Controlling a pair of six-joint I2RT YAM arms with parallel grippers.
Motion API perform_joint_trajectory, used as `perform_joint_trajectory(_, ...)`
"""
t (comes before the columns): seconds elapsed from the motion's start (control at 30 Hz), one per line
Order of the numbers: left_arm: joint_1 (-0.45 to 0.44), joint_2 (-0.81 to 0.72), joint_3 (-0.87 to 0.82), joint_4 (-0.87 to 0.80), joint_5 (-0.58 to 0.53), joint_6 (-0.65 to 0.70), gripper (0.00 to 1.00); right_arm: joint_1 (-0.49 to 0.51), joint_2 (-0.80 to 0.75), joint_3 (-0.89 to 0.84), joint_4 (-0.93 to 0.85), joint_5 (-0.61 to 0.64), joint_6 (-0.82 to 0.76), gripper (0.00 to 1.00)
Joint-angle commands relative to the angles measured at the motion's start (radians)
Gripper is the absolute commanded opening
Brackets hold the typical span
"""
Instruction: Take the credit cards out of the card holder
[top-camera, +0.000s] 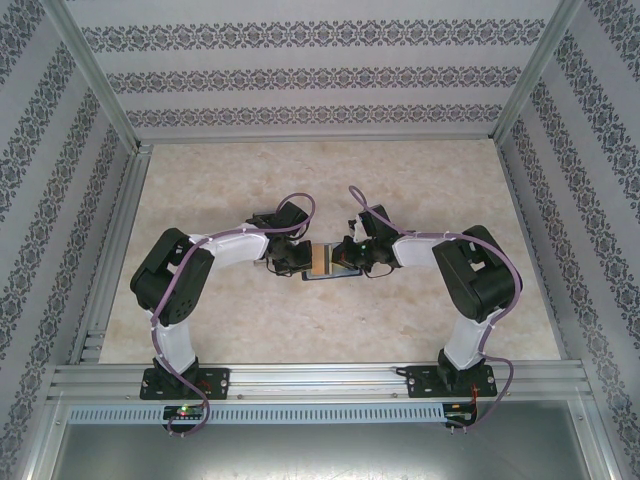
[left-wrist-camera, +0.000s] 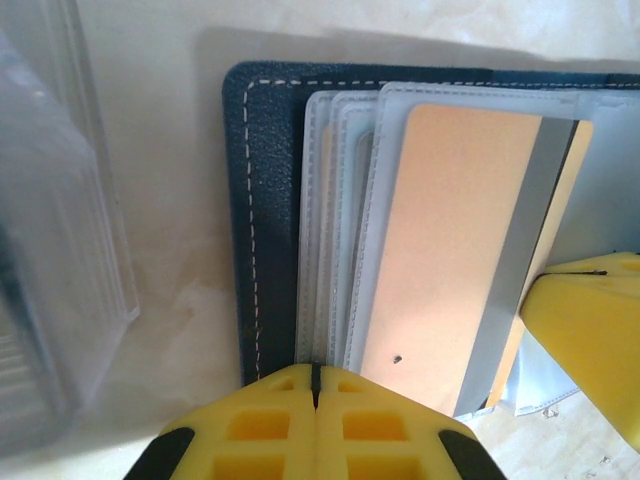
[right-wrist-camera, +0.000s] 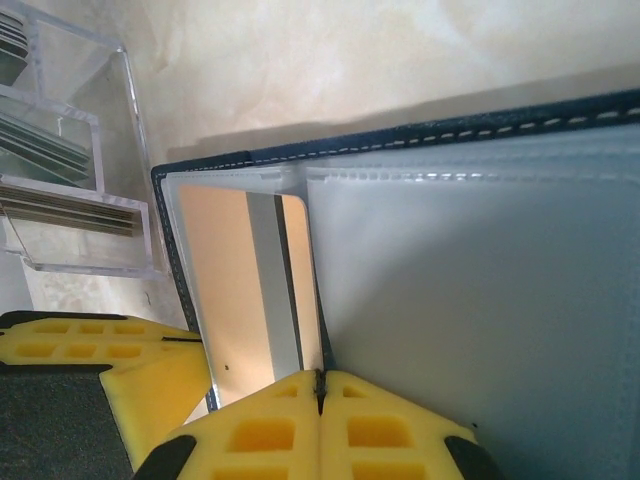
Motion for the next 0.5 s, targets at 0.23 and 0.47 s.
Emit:
perform_joint_trajectory(0.23,0.002,0.033,0.007,-0.060,-0.001,0.015,0.00,-0.043,-0.080,-0.051,-0.042,0.024,-0.029,0.00)
perform_joint_trajectory(0.47,0.002,0.033,0.007,-0.059,0.005,0.016,0.00,-0.037,-0.048,-0.048,-0.015,-0.003,-0.020,0.14)
